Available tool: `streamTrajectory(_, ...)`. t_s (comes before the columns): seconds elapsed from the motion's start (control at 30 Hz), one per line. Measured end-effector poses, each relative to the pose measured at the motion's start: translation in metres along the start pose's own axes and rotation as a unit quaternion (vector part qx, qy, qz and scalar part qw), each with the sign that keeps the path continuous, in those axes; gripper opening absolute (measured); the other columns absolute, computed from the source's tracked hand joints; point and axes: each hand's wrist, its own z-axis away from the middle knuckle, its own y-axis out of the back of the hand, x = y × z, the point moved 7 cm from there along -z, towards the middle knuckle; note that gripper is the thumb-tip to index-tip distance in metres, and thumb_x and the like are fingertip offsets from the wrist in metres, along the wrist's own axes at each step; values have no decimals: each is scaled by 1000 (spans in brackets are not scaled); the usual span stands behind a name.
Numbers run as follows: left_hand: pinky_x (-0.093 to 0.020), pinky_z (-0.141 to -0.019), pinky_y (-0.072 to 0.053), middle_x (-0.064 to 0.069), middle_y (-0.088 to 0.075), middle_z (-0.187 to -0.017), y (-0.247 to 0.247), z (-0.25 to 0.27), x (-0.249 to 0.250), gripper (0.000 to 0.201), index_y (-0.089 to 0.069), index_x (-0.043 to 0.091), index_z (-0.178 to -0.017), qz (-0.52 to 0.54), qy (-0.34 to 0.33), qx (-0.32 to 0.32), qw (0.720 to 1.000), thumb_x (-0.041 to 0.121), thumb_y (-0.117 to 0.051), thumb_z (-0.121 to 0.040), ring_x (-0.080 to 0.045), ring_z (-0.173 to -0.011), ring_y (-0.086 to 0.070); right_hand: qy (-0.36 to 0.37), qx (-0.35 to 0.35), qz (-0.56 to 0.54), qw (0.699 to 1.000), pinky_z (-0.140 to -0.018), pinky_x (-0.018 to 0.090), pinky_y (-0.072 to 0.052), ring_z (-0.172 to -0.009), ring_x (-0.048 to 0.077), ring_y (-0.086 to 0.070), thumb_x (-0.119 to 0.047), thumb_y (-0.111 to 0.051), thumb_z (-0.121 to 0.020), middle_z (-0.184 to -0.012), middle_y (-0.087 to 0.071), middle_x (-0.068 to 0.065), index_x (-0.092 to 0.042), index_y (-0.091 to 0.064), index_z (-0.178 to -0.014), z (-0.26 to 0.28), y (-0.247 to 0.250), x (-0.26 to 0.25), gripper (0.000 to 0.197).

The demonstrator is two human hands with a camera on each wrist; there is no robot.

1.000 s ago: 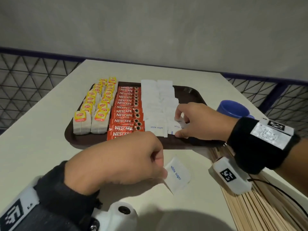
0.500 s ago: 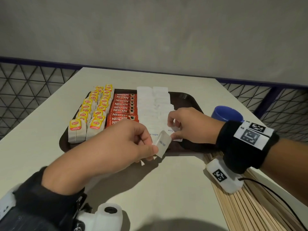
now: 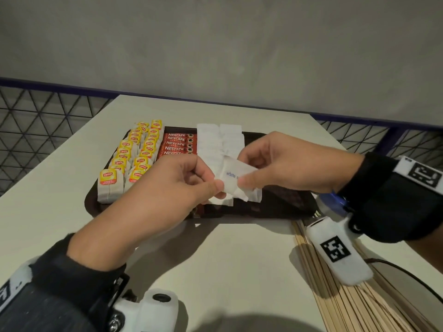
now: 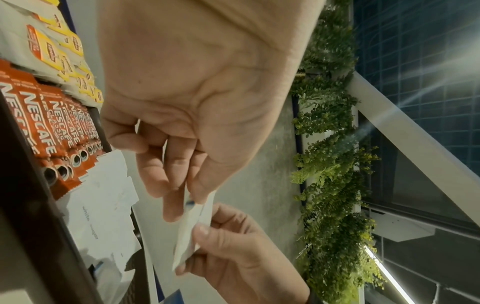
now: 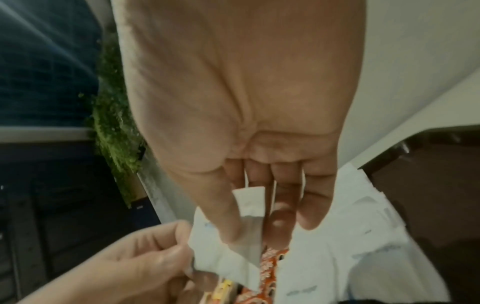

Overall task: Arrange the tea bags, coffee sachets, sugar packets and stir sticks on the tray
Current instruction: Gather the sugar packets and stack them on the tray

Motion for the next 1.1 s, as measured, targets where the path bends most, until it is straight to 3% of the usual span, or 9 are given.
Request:
streamTrajectory(0.07, -47, -88, -59, -4, -78, -85, 1, -1, -2, 8, -72, 19, -85, -14, 6, 14, 1000, 26, -76, -88, -26, -86, -73, -25, 2, 105, 994, -60, 20, -56, -64, 4, -67, -21, -73, -93, -91, -76, 4, -15, -76, -97, -2, 0, 12, 8)
streamTrajectory(0.1, -42, -86, -59, -1, -77, -87, 2, -1, -3, 8, -72, 21, -86, -21, 8, 22, 1000, 27, -76, -88, -21, -86, -73, -40, 1, 160, 986, -54, 18, -51, -62, 3, -64, -25, -72, -94, -89, -75, 2, -18, -76, -96, -4, -1, 19, 8)
streamTrajectory(0.2, -38, -83, -58, 7, -74, -88, 4, -1, -4, 11, -70, 26, -88, -29, 4, 39, 999, 34, -77, -85, -12, -85, -71, -90, -14, 269, 959, -71, 30, -56, -81, 16, -67, -33, -69, -94, -93, -71, -2, -22, -73, -99, -12, -5, 43, 13)
streamTrajectory(0.33, -41, -84, -58, 9, -73, -88, 5, -1, -2, 13, -69, 27, -89, -34, 3, 35, 999, 37, -76, -85, -10, -84, -70, -110, -16, 329, 938, -82, 37, -60, -86, 20, -67, -39, -68, -93, -103, -69, 0, -16, -68, -108, -22, -12, 58, 27)
streamTrajectory(0.5, -42, -85, -58, 10, -74, -87, 5, -1, -3, 14, -70, 28, -89, -44, 2, 32, 999, 40, -76, -84, -10, -83, -71, -101, 21, 354, 930, -79, 30, -58, -90, 17, -60, -35, -69, -88, -106, -55, -5, -27, -54, -112, -23, -9, 53, 29)
streamTrajectory(0.63, -42, -86, -58, 8, -74, -87, 5, -1, -2, 15, -70, 26, -88, -41, -1, 34, 999, 39, -75, -83, -11, -83, -71, -92, 27, 373, 923, -79, 30, -53, -91, 16, -52, -49, -66, -85, -107, -46, -4, -30, -45, -116, -25, -12, 46, 41)
streamTrajectory(0.77, -44, -85, -58, 7, -74, -88, 3, -1, -2, 15, -70, 26, -88, -44, -1, 34, 998, 39, -76, -82, -13, -84, -70, -79, 24, 375, 923, -73, 27, -48, -90, 15, -52, -53, -70, -84, -109, -46, -2, -28, -47, -120, -31, -19, 47, 49)
streamTrajectory(0.97, -40, -84, -58, 9, -73, -88, 4, -1, -3, 16, -70, 27, -88, -44, -4, 37, 998, 41, -76, -82, -11, -84, -70, -92, 16, 352, 931, -80, 33, -56, -87, 16, -56, -47, -72, -85, -107, -51, -3, -25, -51, -116, -32, -20, 49, 43)
streamTrajectory(1.1, -37, -81, -56, 9, -73, -86, 9, -3, -3, 15, -70, 27, -88, -52, -15, 47, 997, 39, -76, -83, -12, -83, -69, -72, 50, 338, 937, -65, 22, -44, -83, 9, -54, -48, -64, -90, -97, -49, -11, -27, -52, -113, -7, -13, 24, 34)
